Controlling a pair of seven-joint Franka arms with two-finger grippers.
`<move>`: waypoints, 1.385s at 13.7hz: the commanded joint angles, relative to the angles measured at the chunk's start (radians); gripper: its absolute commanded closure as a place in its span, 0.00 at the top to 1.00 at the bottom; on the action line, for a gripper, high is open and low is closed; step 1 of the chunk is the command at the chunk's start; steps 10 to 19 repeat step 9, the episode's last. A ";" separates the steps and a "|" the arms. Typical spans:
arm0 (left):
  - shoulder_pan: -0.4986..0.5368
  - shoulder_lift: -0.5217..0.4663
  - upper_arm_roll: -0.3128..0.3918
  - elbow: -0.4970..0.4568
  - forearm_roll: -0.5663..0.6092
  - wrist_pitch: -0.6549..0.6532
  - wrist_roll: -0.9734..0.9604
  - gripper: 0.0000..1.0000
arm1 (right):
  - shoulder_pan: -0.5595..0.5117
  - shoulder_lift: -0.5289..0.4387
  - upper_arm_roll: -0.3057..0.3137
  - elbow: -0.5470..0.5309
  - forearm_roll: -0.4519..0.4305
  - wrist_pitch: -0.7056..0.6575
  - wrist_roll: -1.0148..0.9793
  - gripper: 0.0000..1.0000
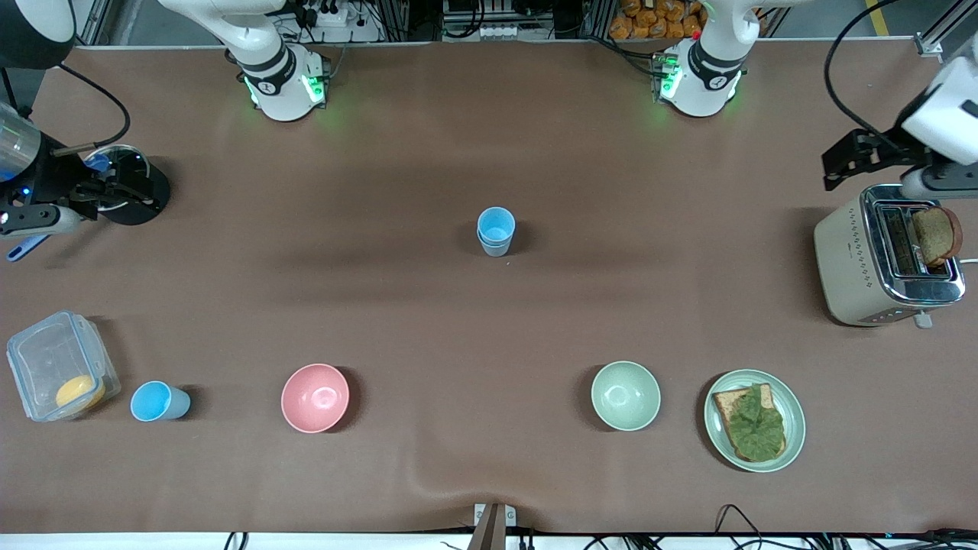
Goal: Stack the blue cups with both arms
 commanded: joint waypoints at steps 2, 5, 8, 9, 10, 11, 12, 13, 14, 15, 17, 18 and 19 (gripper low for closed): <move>0.006 -0.007 -0.006 -0.006 0.020 0.010 0.009 1.00 | 0.011 0.006 -0.007 0.021 -0.012 -0.014 0.002 1.00; 0.008 -0.009 -0.008 -0.009 0.012 0.002 0.004 1.00 | 0.010 0.006 -0.007 0.021 -0.012 -0.017 0.002 1.00; 0.009 -0.015 -0.008 -0.016 0.003 -0.012 0.001 1.00 | 0.010 0.006 -0.007 0.021 -0.012 -0.017 0.000 1.00; 0.008 -0.018 -0.008 -0.019 0.001 -0.025 -0.001 1.00 | 0.011 0.006 -0.007 0.021 -0.012 -0.017 0.000 1.00; 0.008 -0.018 -0.008 -0.019 0.001 -0.025 -0.001 1.00 | 0.011 0.006 -0.007 0.021 -0.012 -0.017 0.000 1.00; 0.008 -0.018 -0.008 -0.019 0.001 -0.025 -0.001 1.00 | 0.011 0.006 -0.007 0.021 -0.012 -0.017 0.000 1.00; 0.008 -0.018 -0.008 -0.019 0.001 -0.025 -0.001 1.00 | 0.011 0.006 -0.007 0.021 -0.012 -0.017 0.000 1.00; 0.008 -0.018 -0.008 -0.019 0.001 -0.025 -0.001 1.00 | 0.011 0.006 -0.007 0.021 -0.012 -0.017 0.000 1.00; 0.008 -0.018 -0.008 -0.019 0.001 -0.025 -0.001 1.00 | 0.011 0.006 -0.007 0.021 -0.012 -0.017 0.000 1.00; 0.008 -0.018 -0.008 -0.019 0.001 -0.025 -0.001 1.00 | 0.011 0.006 -0.007 0.021 -0.012 -0.017 0.000 1.00; 0.008 -0.018 -0.008 -0.019 0.001 -0.025 -0.001 1.00 | 0.011 0.006 -0.007 0.021 -0.012 -0.017 0.000 1.00; 0.008 -0.018 -0.008 -0.019 0.001 -0.025 -0.001 1.00 | 0.011 0.006 -0.007 0.021 -0.012 -0.017 0.000 1.00; 0.008 -0.018 -0.008 -0.019 0.001 -0.025 -0.001 1.00 | 0.011 0.006 -0.007 0.021 -0.012 -0.017 0.000 1.00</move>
